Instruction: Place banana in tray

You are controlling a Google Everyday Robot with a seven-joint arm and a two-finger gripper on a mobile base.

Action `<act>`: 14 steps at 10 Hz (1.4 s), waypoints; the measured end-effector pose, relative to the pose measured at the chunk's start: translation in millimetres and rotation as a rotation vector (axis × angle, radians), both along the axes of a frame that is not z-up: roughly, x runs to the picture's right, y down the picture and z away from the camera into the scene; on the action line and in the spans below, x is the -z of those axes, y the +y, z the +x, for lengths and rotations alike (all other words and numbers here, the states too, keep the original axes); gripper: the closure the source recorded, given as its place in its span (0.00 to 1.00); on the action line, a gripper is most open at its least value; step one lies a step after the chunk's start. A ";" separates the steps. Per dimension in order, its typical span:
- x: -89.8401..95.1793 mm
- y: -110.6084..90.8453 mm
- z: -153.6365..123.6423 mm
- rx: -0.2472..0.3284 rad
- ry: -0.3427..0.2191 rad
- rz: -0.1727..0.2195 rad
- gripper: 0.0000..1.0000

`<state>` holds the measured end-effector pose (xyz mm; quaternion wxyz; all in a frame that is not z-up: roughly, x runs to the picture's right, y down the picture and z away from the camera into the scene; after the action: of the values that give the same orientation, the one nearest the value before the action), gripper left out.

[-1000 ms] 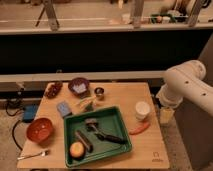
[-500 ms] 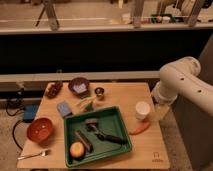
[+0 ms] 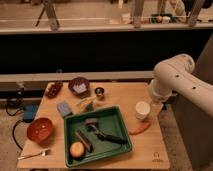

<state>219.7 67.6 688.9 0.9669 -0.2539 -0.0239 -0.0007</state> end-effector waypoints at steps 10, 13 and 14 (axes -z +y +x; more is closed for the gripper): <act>-12.2 -26.5 -40.9 0.027 -0.106 0.028 0.20; -17.0 -35.7 -55.5 0.039 -0.132 0.039 0.20; -18.0 -37.2 -58.2 0.044 -0.138 0.040 0.20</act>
<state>161.5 30.4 706.9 0.9676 -0.2346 -0.0850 -0.0400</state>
